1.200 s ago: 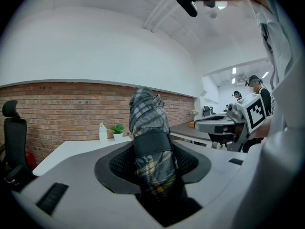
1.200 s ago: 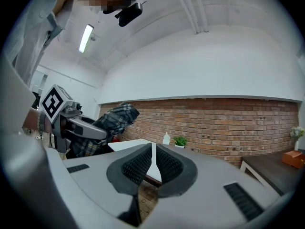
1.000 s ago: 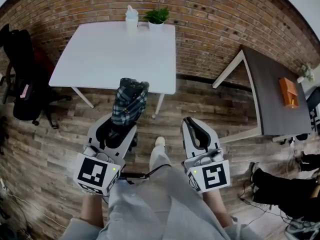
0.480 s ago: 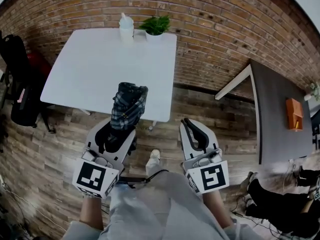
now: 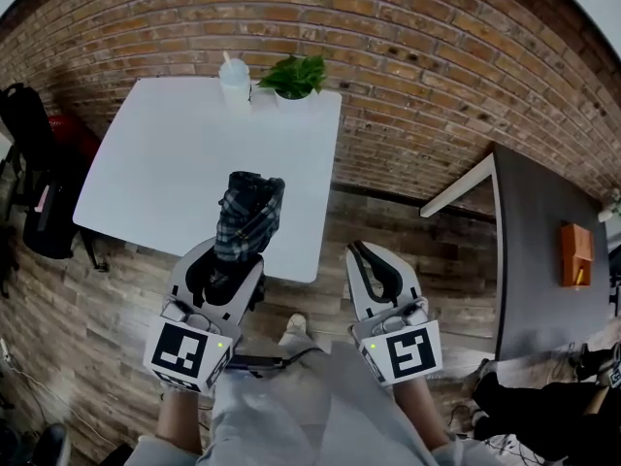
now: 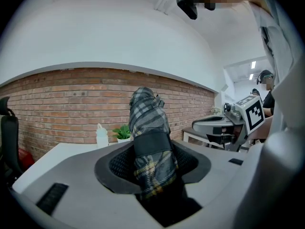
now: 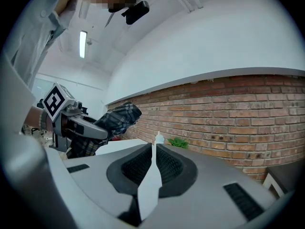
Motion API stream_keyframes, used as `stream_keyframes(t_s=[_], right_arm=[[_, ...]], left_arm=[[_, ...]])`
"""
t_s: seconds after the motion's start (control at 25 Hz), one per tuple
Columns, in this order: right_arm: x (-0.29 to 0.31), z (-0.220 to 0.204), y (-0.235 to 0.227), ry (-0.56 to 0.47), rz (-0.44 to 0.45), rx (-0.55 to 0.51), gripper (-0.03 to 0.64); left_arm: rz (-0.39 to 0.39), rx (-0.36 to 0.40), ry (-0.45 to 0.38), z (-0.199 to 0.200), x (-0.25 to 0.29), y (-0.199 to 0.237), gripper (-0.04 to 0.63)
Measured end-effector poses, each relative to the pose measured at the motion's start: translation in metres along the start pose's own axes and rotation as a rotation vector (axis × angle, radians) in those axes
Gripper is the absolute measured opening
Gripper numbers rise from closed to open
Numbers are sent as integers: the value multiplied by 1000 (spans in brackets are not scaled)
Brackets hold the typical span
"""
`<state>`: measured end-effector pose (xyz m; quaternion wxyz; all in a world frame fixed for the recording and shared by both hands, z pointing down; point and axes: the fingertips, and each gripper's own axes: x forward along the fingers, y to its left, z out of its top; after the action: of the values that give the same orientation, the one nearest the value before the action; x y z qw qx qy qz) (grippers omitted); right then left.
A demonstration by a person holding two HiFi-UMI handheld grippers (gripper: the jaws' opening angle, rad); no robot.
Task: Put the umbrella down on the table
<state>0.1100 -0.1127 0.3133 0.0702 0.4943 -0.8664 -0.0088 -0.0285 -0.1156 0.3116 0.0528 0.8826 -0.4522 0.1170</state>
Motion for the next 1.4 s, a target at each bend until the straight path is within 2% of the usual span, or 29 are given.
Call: stream_keyframes(t_s=[0.2, 0.44, 0.52, 0.56, 0.68, 0.96, 1.24, 1.4], right_arm=[[21, 2, -22, 7, 6, 15, 57], [36, 2, -26, 6, 1, 29, 57], [42, 4, -30, 5, -7, 32, 57], [45, 5, -31, 4, -12, 32, 57], [53, 6, -33, 3, -24, 30, 57], [65, 5, -40, 20, -53, 29, 57], [76, 2, -57, -1, -106, 70, 57], [84, -10, -64, 36, -122, 67, 57]], left_arm=[[-4, 8, 20, 11, 28, 8, 229], [-14, 14, 63, 9, 40, 17, 229], [-28, 18, 118, 9, 44, 19, 229], [-35, 20, 117, 10, 48, 21, 229], [-44, 24, 39, 13, 58, 29, 229], [-88, 42, 40, 13, 79, 40, 229], [-125, 82, 106, -4, 117, 53, 229], [-161, 74, 146, -15, 153, 63, 229]])
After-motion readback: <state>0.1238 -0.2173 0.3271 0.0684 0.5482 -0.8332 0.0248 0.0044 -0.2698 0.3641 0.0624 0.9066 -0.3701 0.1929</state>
